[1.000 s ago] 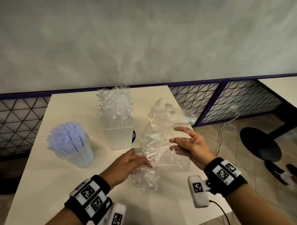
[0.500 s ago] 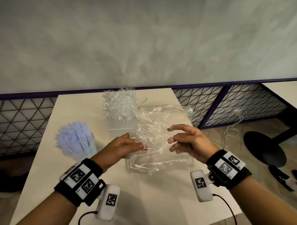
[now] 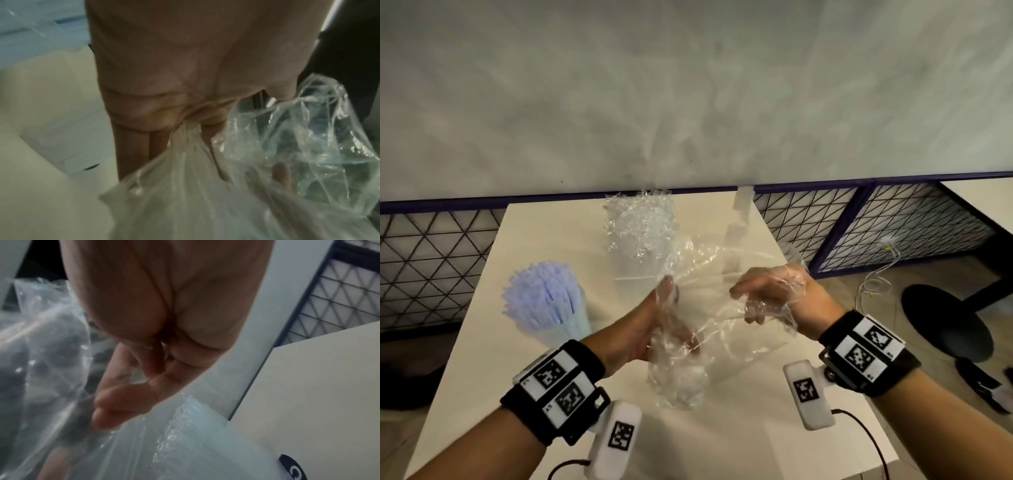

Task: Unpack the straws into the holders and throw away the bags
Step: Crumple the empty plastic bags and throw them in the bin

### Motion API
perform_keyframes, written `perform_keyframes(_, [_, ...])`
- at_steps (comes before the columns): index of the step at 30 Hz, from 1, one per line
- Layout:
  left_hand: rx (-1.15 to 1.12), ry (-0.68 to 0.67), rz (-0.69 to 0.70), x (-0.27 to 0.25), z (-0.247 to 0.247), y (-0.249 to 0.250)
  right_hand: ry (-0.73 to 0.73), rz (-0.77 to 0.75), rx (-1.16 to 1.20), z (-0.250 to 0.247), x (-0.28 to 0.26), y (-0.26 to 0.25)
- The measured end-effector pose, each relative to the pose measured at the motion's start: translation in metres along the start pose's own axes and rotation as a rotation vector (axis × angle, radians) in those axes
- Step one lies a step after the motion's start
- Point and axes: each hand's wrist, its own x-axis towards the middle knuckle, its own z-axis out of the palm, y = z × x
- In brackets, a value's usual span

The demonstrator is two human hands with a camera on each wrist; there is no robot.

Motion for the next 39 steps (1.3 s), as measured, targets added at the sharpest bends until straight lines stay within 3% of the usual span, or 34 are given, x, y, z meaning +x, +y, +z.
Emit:
perform_keyframes(3, [0.031, -0.040, 0.000, -0.001, 0.007, -0.004, -0.007, 0.021, -0.084, 0.002, 0.006, -0.001])
perform_keyframes(6, [0.000, 0.029, 0.060, 0.000, 0.005, -0.006, 0.002, 0.029, -0.224, 0.008, 0.006, -0.003])
perform_keyframes(9, [-0.041, 0.161, 0.113, 0.001, -0.003, -0.003, 0.050, 0.117, 0.091, 0.003, 0.002, -0.002])
perform_keyframes(11, [0.096, 0.235, 0.195, 0.002, -0.008, -0.003, -0.014, 0.322, 0.381, 0.001, 0.000, -0.002])
perform_keyframes(12, [0.225, 0.265, 0.251, 0.002, -0.008, -0.001, -0.039, 0.401, 0.406, 0.004, -0.001, -0.003])
perform_keyframes(15, [0.564, 0.347, 0.349, 0.002, -0.003, 0.005, 0.107, 0.479, 0.218, 0.019, 0.004, 0.001])
perform_keyframes(17, [0.561, 0.390, 0.382, 0.003, -0.001, 0.007, 0.186, 0.424, 0.193, 0.025, 0.007, 0.005])
perform_keyframes(19, [0.287, 0.414, 0.320, 0.005, -0.003, 0.001, 0.205, 0.336, 0.194, 0.027, 0.009, 0.004])
perform_keyframes(21, [0.029, 0.333, 0.189, 0.005, -0.006, -0.004, 0.266, 0.276, 0.177, 0.026, 0.012, 0.003])
perform_keyframes(23, [-0.023, 0.190, 0.149, 0.003, -0.004, -0.006, 0.296, 0.223, 0.127, 0.028, 0.015, 0.004])
perform_keyframes(25, [0.018, 0.141, 0.174, -0.003, 0.002, -0.001, 0.320, 0.180, 0.073, 0.029, 0.017, 0.004])
perform_keyframes(28, [0.136, 0.272, 0.211, 0.002, 0.005, 0.000, 0.325, 0.084, -0.185, 0.033, 0.020, 0.000])
perform_keyframes(31, [0.329, 0.505, 0.206, 0.012, 0.009, -0.001, 0.369, -0.170, -0.796, 0.049, 0.025, 0.003])
perform_keyframes(33, [0.454, 0.598, 0.195, 0.020, 0.014, 0.001, 0.370, -0.259, -1.031, 0.066, 0.026, 0.009])
perform_keyframes(36, [0.508, 0.681, 0.190, 0.025, 0.014, 0.005, 0.400, -0.282, -1.049, 0.087, 0.021, 0.011])
perform_keyframes(39, [0.278, 0.608, 0.248, 0.022, 0.008, 0.009, 0.361, -0.390, -1.040, 0.098, 0.015, 0.014])
